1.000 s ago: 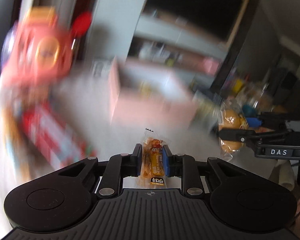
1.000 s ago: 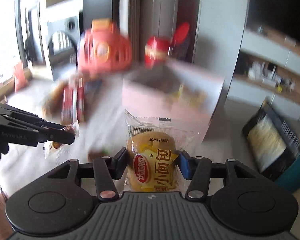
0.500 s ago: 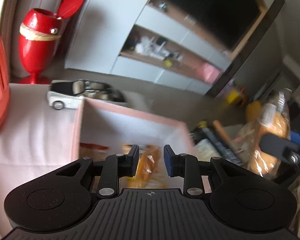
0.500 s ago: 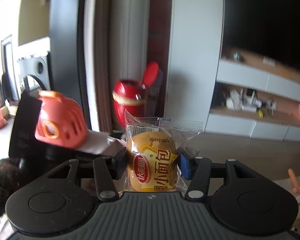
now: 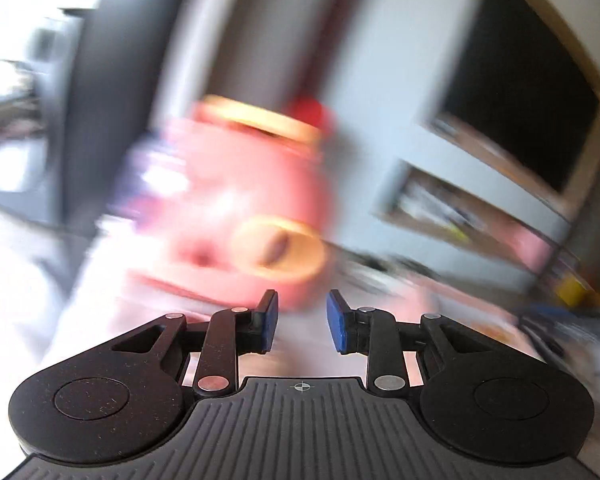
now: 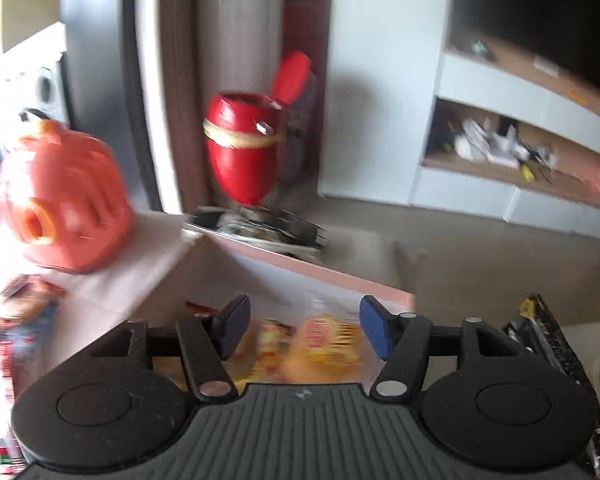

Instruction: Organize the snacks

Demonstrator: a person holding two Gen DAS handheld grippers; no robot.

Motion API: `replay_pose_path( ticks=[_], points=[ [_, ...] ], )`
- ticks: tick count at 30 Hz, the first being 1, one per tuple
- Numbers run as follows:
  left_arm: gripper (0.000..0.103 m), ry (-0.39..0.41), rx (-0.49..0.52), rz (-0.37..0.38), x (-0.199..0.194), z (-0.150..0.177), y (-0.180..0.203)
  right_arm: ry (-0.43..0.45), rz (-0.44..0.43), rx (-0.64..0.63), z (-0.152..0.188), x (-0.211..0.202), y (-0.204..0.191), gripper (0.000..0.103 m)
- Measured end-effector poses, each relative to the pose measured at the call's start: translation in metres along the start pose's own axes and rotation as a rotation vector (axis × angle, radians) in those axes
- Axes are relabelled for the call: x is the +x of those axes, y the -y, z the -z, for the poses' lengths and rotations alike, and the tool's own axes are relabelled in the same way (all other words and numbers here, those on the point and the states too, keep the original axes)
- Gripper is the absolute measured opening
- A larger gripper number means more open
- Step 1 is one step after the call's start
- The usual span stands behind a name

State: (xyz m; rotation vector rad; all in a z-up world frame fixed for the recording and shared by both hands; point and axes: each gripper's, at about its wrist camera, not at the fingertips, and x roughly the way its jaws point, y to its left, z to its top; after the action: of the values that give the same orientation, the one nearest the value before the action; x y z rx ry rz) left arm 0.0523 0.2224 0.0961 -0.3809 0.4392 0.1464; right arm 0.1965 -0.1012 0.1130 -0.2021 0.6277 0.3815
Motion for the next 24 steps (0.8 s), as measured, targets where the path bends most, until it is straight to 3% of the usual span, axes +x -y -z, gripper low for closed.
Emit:
replay_pose_path(
  ticks=[4, 7, 10, 13, 16, 18, 20, 24],
  points=[
    [0.031, -0.004, -0.134, -0.109, -0.004, 0.007, -0.052, 0.044, -0.188, -0.034, 0.010, -0.032, -0.036, 0.078],
    [0.031, -0.034, -0.170, -0.091, -0.016, 0.025, -0.068, 0.003, -0.355, -0.084, 0.021, -0.043, -0.076, 0.079],
    [0.031, -0.087, -0.187, -0.066, -0.032, 0.049, -0.072, -0.061, -0.464, -0.155, 0.039, -0.040, -0.122, 0.079],
    [0.031, -0.132, -0.229, -0.039, -0.046, 0.065, -0.086, -0.126, -0.484, -0.222, 0.055, -0.025, -0.168, 0.079],
    [0.031, -0.120, -0.283, -0.001, -0.051, 0.067, -0.095, -0.191, -0.473, -0.275, 0.065, -0.001, -0.206, 0.079],
    [0.031, -0.118, -0.285, 0.010, -0.049, 0.065, -0.094, -0.209, -0.432, -0.322, 0.067, 0.009, -0.225, 0.070],
    [0.031, -0.107, -0.266, 0.018, -0.043, 0.061, -0.090, -0.214, -0.418, -0.346, 0.072, 0.009, -0.228, 0.054],
    [0.031, -0.142, -0.226, -0.018, -0.020, 0.061, -0.083, -0.223, -0.389, -0.344, 0.084, -0.012, -0.207, 0.048]
  ],
)
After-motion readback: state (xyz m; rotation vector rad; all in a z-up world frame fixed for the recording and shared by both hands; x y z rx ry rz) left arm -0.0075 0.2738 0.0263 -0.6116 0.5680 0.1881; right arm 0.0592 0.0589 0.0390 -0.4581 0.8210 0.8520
